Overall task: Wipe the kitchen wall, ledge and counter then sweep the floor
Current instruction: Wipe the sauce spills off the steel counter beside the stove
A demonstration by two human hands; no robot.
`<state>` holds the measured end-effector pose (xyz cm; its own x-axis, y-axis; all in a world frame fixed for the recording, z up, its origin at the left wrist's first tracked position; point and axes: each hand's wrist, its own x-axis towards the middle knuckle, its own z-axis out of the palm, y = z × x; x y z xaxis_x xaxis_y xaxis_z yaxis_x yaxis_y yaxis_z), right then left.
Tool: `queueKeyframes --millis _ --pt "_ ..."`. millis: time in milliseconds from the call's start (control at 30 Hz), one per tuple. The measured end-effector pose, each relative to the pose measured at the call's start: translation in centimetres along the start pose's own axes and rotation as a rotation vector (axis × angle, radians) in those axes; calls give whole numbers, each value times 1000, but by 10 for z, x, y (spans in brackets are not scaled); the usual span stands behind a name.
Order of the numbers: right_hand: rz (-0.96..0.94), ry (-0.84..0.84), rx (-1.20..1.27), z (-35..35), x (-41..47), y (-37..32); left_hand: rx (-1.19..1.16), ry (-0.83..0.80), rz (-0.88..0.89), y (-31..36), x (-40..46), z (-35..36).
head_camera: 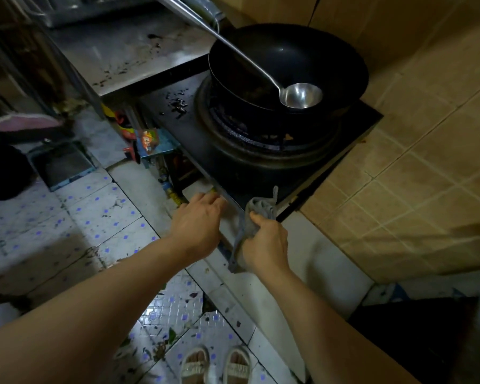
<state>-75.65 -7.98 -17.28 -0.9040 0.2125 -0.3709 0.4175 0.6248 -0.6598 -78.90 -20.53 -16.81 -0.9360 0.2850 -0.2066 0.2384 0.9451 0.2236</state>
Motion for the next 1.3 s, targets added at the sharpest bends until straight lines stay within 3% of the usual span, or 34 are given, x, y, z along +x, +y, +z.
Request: queueKeyframes --millis 167,400,733,1300 --pt "-46 -140 -10 0 -29 -16 -34 -1 -56 -4 -19 -15" --pt "-206 -158 -88 -17 -42 -54 -100 60 -252 -24 -59 -45" --pt "-251 -224 -142 -7 -51 -116 -178 87 -468 -76 -109 -80" --pt "-343 -65 -173 38 -26 -246 -264 147 -415 -200 -95 -145"
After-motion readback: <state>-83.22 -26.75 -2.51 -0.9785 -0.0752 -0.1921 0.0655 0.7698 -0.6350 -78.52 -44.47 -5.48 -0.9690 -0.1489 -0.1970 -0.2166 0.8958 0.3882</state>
